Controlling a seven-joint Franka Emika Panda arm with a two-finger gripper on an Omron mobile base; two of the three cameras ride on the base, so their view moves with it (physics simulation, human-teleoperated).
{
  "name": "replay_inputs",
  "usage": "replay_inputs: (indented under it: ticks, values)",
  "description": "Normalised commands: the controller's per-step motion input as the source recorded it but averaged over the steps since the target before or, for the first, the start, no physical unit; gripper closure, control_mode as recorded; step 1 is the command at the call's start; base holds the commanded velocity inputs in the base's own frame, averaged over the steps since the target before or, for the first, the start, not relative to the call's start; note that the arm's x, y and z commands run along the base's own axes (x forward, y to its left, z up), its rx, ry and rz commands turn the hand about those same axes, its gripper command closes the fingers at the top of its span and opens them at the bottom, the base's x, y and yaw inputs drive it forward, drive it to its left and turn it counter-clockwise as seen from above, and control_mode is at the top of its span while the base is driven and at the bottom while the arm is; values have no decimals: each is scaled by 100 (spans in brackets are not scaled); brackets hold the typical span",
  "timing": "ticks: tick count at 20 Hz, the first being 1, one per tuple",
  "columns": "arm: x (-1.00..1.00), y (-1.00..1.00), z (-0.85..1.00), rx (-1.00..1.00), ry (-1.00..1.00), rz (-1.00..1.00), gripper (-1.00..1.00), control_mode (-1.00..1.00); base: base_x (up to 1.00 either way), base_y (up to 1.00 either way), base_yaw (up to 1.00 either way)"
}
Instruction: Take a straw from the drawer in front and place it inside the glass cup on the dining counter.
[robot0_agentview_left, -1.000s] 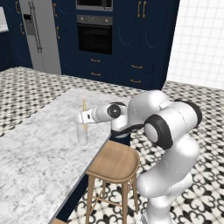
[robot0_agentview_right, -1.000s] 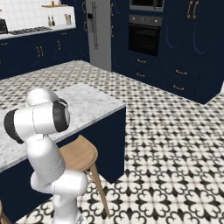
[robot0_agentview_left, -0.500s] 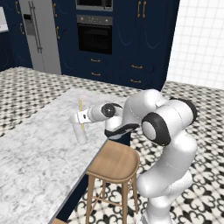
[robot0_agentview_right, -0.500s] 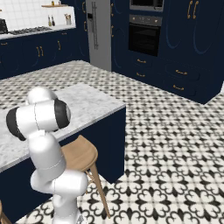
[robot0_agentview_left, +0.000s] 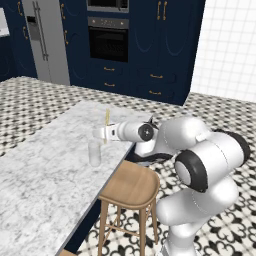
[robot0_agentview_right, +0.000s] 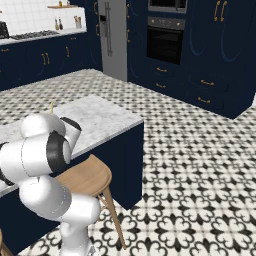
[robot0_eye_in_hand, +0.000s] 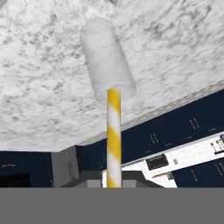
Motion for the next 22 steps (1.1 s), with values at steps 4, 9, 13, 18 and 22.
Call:
replay_inputs:
  ticks: [4,9,13,18,22]
  values:
    - [-3,0,-18,0,-3,-5,100,-100,0,0,0]
    - [0,4,13,3,0,-7,100,-100,0,0,0]
    - [0,2,11,5,0,-2,100,-100,0,0,0]
    - [4,19,-29,-2,0,0,100,-100,0,0,0]
    - [20,22,-20,0,0,0,100,-100,0,0,0]
